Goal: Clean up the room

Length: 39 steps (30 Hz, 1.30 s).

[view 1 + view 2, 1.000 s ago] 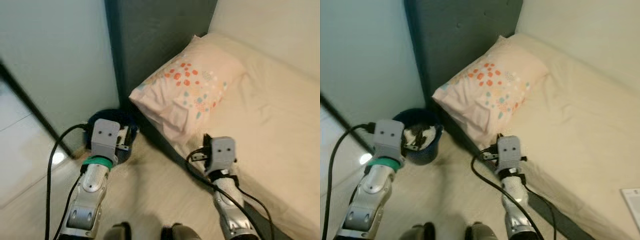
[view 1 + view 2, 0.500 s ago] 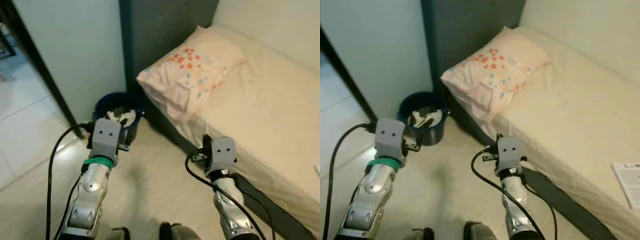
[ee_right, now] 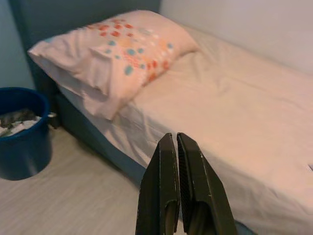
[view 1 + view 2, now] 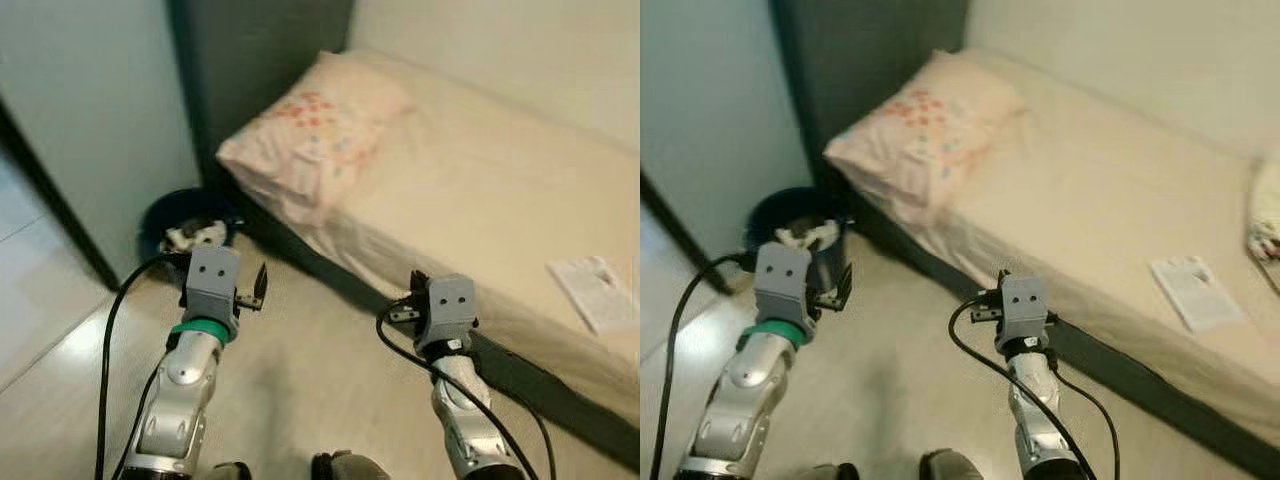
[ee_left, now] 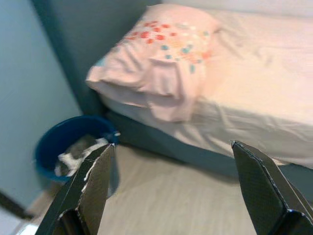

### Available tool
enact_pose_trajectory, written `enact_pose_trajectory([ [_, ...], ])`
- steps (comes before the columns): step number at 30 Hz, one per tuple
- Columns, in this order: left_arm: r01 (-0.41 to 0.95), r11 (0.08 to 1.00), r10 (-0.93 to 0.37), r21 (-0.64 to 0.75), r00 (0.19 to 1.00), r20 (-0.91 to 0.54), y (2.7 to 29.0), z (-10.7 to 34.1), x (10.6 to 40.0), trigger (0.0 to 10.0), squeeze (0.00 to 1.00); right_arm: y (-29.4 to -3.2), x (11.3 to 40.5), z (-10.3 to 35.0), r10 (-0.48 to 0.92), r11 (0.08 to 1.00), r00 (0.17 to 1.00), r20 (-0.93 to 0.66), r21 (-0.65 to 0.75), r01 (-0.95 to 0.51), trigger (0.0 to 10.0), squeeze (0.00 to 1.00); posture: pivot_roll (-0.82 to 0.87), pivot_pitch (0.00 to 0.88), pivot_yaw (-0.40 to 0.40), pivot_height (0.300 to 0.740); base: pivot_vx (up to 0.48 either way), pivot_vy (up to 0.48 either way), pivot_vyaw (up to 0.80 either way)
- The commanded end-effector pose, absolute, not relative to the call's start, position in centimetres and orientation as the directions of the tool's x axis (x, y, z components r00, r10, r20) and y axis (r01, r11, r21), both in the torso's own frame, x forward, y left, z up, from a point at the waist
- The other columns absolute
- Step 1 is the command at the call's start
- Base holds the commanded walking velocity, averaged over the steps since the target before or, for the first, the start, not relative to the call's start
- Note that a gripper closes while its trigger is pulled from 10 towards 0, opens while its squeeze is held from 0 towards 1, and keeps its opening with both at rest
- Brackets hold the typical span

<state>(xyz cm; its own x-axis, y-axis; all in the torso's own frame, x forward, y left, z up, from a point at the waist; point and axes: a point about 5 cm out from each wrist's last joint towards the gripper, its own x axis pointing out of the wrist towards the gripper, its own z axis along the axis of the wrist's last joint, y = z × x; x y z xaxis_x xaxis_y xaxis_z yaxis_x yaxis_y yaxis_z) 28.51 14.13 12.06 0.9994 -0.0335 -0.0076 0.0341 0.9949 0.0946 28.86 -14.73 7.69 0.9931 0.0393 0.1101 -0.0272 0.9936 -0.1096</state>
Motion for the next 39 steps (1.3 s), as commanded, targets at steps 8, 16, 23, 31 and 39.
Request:
enact_pose_trajectory([
  [8,0.045,0.995,-0.041,0.084,0.998,-0.053,14.0,11.2,28.5,10.0,0.00,-15.1,28.6,7.1,0.028,0.995,0.996,0.089,-0.099,-0.019,10.0,0.00,-0.05,0.086,-0.003,0.735,0.000,0.000,-0.80],
  [16,0.049,0.996,-0.045,0.081,0.998,-0.048,13.9,11.3,28.7,10.0,0.00,-15.1,28.5,7.1,0.027,0.995,0.996,0.090,-0.096,-0.018,10.0,0.00,-0.05,0.088,-0.002,0.735,0.000,0.000,-0.80],
  [23,0.049,0.995,-0.046,0.082,0.998,-0.046,13.8,11.3,28.8,10.0,0.00,-15.2,28.5,7.1,0.028,0.996,0.995,0.092,-0.092,-0.020,10.0,0.00,-0.06,0.091,-0.003,0.735,0.000,0.000,-0.80],
  [31,0.031,0.972,-0.014,0.234,0.997,-0.071,15.3,8.9,27.9,10.0,0.00,-15.1,28.4,6.8,0.054,0.993,0.995,0.088,-0.109,-0.044,10.0,0.00,-0.05,0.074,-0.005,0.735,0.000,0.000,-0.80],
  [39,-0.025,0.947,0.079,0.320,0.985,-0.156,17.7,5.7,26.4,10.0,0.00,-15.0,28.9,6.9,0.071,0.991,0.994,0.087,-0.121,-0.060,10.0,0.00,-0.04,0.063,-0.019,0.735,0.000,0.000,-0.80],
])
